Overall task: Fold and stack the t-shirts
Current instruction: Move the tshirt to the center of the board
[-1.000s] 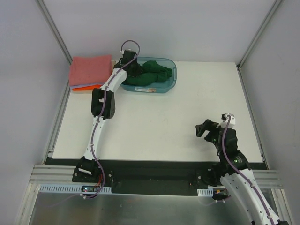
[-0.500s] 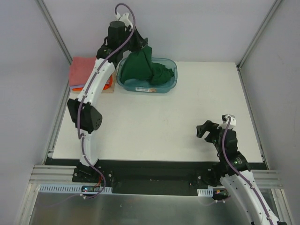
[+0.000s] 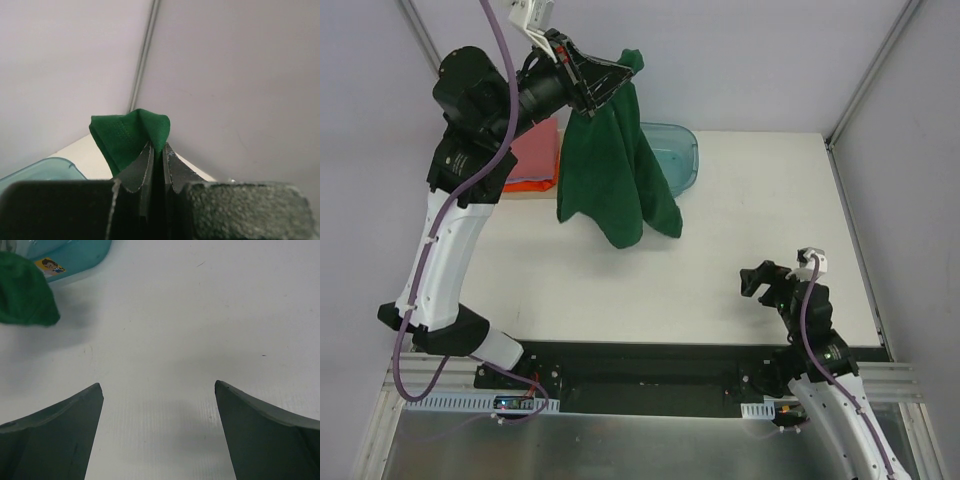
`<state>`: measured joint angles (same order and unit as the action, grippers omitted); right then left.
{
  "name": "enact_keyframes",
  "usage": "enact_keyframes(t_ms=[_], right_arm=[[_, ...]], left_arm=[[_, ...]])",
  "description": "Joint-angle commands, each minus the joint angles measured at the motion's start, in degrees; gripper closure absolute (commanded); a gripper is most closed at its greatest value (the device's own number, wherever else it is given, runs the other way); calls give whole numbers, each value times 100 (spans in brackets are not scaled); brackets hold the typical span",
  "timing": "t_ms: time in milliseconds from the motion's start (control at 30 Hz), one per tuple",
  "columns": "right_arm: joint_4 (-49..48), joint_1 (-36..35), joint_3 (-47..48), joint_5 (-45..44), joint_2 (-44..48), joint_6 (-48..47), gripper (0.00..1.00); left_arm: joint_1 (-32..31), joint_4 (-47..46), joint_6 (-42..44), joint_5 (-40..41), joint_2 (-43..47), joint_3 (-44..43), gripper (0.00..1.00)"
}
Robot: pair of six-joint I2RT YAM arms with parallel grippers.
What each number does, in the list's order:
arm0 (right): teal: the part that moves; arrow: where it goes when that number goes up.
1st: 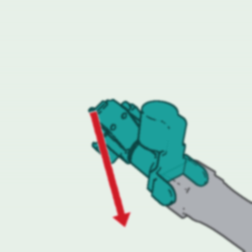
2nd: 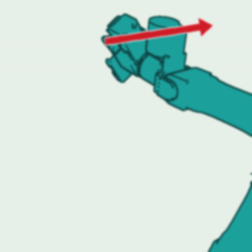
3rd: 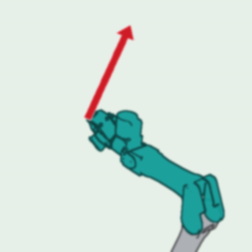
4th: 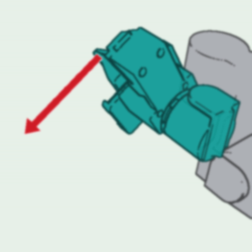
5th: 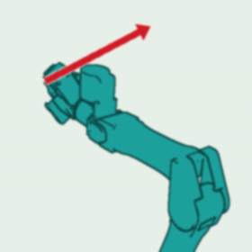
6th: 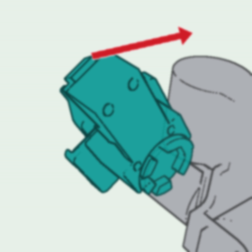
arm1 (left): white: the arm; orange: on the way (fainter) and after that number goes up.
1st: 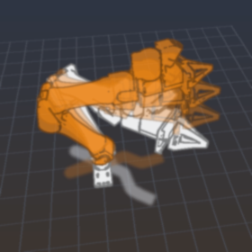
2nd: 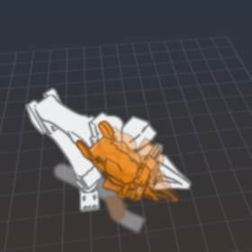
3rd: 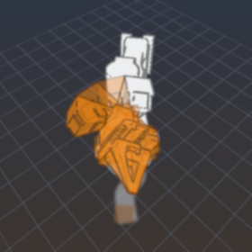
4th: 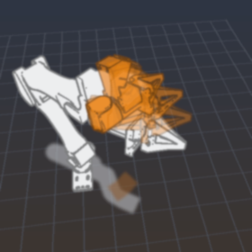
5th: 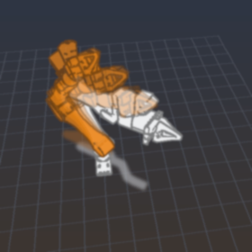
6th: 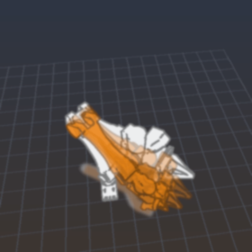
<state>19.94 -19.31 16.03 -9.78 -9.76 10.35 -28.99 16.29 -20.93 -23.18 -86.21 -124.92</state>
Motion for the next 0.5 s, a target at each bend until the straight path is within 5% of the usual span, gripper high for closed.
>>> enact_keyframes(t_ms=[0, 467], right_arm=[[36, 24, 5, 161, 220, 64, 4], [106, 15, -21, 336, 238, 90, 4]], left_arm=[[-168, -179, -16, -600, 394, 3, 100], [-265, -162, -351, -627, 289, 344, 100]])
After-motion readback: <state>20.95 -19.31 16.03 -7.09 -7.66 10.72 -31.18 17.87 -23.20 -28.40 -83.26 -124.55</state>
